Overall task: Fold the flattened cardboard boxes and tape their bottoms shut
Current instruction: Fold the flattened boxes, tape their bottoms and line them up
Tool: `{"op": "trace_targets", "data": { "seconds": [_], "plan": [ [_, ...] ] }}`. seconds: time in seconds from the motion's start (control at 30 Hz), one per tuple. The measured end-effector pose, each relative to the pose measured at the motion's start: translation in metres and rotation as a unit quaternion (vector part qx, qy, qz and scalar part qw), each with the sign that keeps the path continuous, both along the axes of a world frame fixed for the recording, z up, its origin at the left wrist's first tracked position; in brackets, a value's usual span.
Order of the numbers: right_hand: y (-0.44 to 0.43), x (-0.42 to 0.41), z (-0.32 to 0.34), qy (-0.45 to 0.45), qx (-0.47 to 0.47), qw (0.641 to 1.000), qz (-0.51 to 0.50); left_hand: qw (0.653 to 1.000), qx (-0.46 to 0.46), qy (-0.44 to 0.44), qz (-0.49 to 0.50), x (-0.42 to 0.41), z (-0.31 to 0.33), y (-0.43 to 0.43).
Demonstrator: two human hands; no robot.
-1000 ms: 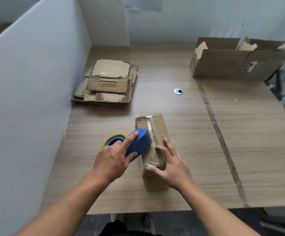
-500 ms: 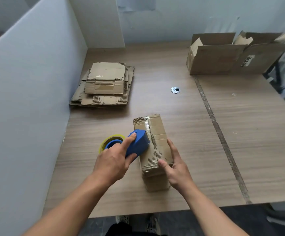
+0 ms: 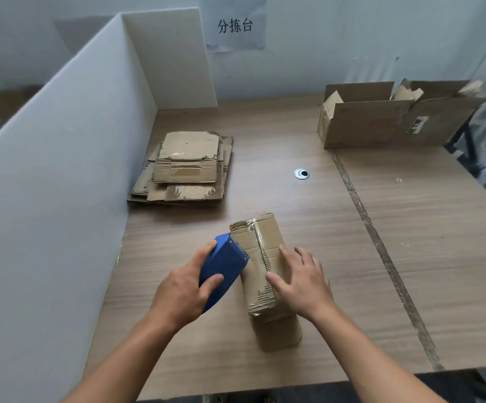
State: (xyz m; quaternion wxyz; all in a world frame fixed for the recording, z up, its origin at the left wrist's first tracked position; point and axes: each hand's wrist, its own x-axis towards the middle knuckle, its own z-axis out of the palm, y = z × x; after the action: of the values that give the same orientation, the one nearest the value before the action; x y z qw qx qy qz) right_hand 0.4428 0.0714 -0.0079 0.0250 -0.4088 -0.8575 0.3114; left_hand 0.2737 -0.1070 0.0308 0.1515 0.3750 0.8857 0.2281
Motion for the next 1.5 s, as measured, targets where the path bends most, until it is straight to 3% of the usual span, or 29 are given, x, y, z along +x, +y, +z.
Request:
{"op": "trace_targets", "data": {
  "seconds": [0.17, 0.37, 0.47, 0.57, 0.67, 0.83, 1.2, 1.5],
  "plan": [
    [-0.007, -0.057, 0.021, -0.121, -0.002, 0.991, 0.055, 1.0, 0.01, 0.0, 0.029, -0.014, 0.001, -0.017],
    [-0.01, -0.024, 0.013, -0.064, 0.051, 0.982, 0.168, 0.997, 0.047, -0.026, 0.062, -0.021, -0.005, -0.039],
    [-0.022, 0.0, 0.003, -0.125, 0.084, 0.96, 0.236, 0.996, 0.042, -0.035, 0.063, -0.017, -0.009, -0.045],
    [-0.037, -0.001, -0.011, -0.138, 0.103, 0.964, 0.201, 0.997, 0.031, -0.042, 0.054, -0.014, -0.012, -0.043],
    [-0.032, 0.003, -0.021, -0.088, 0.164, 0.962, 0.2, 0.997, 0.029, -0.051, 0.049, -0.012, -0.012, -0.04],
    [0.001, 0.02, -0.012, -0.092, 0.058, 0.969, 0.224, 0.997, 0.036, -0.05, 0.045, -0.013, -0.012, -0.037],
    [-0.013, 0.016, -0.034, -0.014, 0.13, 0.968, 0.214, 0.995, 0.058, -0.051, 0.058, -0.01, -0.007, -0.038],
    [0.005, 0.017, -0.03, -0.028, 0.058, 0.955, 0.29, 0.995, 0.069, -0.054, 0.048, -0.003, -0.006, -0.034]
  ]
}}
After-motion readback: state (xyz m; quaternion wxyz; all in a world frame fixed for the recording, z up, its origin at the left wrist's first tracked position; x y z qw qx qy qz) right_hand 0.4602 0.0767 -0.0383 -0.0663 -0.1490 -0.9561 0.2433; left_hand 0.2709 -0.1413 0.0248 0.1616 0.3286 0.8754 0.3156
